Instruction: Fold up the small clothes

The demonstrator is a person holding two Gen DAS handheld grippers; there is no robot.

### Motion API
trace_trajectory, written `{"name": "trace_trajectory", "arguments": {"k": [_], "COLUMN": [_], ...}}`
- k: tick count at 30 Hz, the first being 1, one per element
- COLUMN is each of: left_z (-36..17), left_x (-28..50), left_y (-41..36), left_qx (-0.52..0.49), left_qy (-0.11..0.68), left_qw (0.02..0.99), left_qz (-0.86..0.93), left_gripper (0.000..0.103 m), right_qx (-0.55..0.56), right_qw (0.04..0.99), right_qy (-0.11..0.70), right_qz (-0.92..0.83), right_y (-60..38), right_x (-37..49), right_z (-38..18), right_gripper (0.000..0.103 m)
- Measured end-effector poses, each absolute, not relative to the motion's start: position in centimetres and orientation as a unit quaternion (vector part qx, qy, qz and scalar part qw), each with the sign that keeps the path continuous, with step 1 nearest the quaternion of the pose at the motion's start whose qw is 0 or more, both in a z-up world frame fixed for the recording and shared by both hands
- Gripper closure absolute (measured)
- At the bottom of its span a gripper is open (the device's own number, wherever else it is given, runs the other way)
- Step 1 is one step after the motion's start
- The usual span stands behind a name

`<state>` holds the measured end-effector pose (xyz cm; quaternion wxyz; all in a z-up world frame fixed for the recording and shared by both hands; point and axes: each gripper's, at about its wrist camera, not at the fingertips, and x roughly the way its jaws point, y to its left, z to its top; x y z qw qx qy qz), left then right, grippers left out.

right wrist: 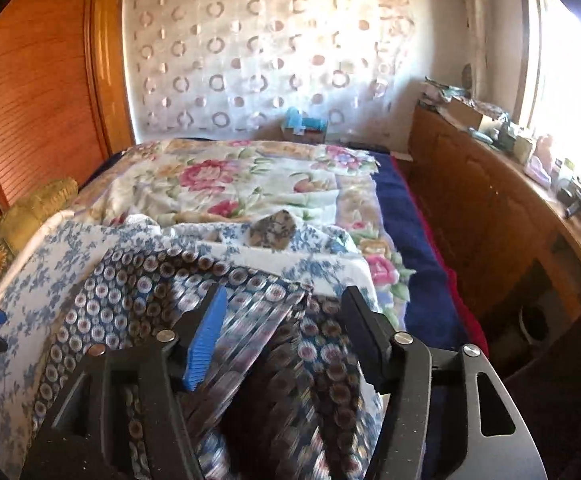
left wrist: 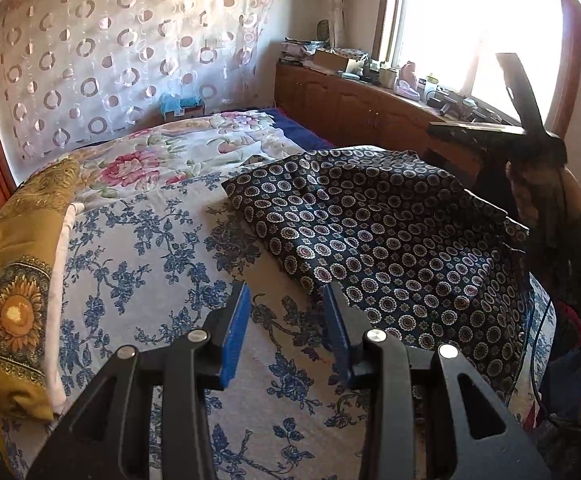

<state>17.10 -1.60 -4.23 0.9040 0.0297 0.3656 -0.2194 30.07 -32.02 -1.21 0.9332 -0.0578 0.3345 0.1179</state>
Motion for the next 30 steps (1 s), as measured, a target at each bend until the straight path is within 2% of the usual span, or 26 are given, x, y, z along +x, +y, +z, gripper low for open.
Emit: {"name": "trace_trajectory", "arguments": {"k": [3, 5, 12, 21, 22, 23, 26, 30], "left_z": [-4.2, -4.4, -4.7, -5.1, -5.1, -5.2, -5.4, -5.6], "left_x": [16.9, 16.9, 16.9, 16.8, 16.8, 16.9, 17.0, 17.1], "left_y": [-1.9, -2.2, -3.5, -4.1, -4.1, -4.1, -4.2, -4.4], "left_qx": [0.028, 0.028, 0.035, 0.036, 0.035, 0.034, 0.032, 0.032], "left_qy": [0.365, 0.366, 0.370, 0.377, 0.377, 0.378, 0.380, 0.382], "left_qw": [0.903, 0.902, 0.897, 0.894, 0.894, 0.893, 0.892, 0.891], "left_qz": [-0.223, -0.227, -0.239, -0.240, -0.240, -0.241, -0.243, -0.243], "left_gripper": [0.066, 0.066, 0.066, 0.066, 0.066, 0.066, 0.066, 0.066], "right_qx": [-0.054, -0.047, -0.075, -0.058, -0.054, -0.049, -0.049, -0.042], "right_qw": [0.930, 0.926, 0.910, 0.891, 0.891, 0.888, 0.883, 0.886], "right_qy": [0.341, 0.349, 0.375, 0.418, 0.419, 0.421, 0.425, 0.408], "right_qz": [0.123, 0.132, 0.161, 0.165, 0.168, 0.176, 0.195, 0.215], "right_y": [-33.0, -33.6, -33.5, -34.1, -34.3, -34.4, -34.3, -34.4], "right_x": [28.5, 27.4, 23.7, 25.9, 25.9, 25.9, 25.4, 24.1], "right_z": [-1.6, -1.9, -3.8, -7.1, -7.3, -7.5, -7.8, -7.2], "right_gripper": [0.040, 0.035, 0.035, 0.035, 0.046, 0.062, 0.094, 0.101]}}
